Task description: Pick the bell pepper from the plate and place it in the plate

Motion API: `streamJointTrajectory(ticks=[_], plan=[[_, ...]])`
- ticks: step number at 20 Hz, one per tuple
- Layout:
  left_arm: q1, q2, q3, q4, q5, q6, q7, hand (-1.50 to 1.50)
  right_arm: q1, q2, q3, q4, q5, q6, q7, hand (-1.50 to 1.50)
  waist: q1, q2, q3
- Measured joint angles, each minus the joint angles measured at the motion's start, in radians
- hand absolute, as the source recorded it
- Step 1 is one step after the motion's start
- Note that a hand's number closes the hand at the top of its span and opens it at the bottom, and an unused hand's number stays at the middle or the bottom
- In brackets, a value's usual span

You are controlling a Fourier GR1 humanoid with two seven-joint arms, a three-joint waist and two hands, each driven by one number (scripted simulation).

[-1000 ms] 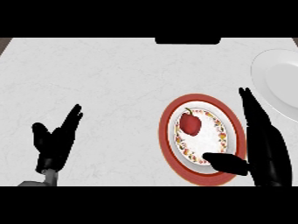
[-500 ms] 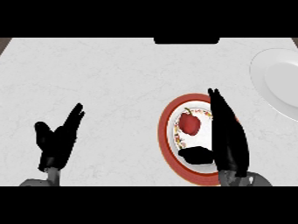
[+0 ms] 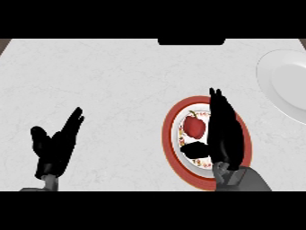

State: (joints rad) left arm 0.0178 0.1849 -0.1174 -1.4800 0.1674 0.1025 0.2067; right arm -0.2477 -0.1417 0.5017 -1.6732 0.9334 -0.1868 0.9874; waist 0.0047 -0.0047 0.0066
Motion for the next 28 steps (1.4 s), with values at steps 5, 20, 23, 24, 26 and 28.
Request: streamJointTrajectory(ticks=[5, 20, 23, 24, 26, 28], plan=[[-0.013, -0.012, 0.01, 0.013, -0.012, -0.01, 0.003, 0.0, 0.022, 0.031, -0.01, 0.04, 0.03, 0.009, -0.021, -1.5, -0.002, -0.001, 0.001], [0.008, -0.038, 0.026, 0.008, -0.049, -0.026, -0.024, 0.0, -0.04, 0.07, -0.066, 0.246, 0.05, 0.068, -0.16, 1.5, 0.0, -0.004, 0.001], [-0.001, -0.046, 0.031, 0.02, -0.054, -0.027, -0.026, 0.0, -0.046, 0.07, -0.071, 0.251, 0.077, 0.069, -0.171, 1.5, -0.001, -0.004, 0.001], [-0.009, -0.049, 0.031, 0.024, -0.058, -0.025, -0.019, 0.0, -0.056, 0.065, -0.083, 0.259, 0.079, 0.072, -0.183, 1.5, -0.001, -0.004, 0.001], [-0.01, -0.053, 0.033, 0.019, -0.061, -0.022, -0.013, 0.0, -0.062, 0.06, -0.081, 0.255, 0.116, 0.05, -0.187, 1.5, -0.002, -0.003, 0.001], [-0.004, -0.053, 0.033, 0.011, -0.064, -0.021, -0.013, 0.0, -0.089, 0.073, -0.102, 0.276, 0.161, -0.013, -0.169, 1.5, 0.003, -0.001, 0.002]])
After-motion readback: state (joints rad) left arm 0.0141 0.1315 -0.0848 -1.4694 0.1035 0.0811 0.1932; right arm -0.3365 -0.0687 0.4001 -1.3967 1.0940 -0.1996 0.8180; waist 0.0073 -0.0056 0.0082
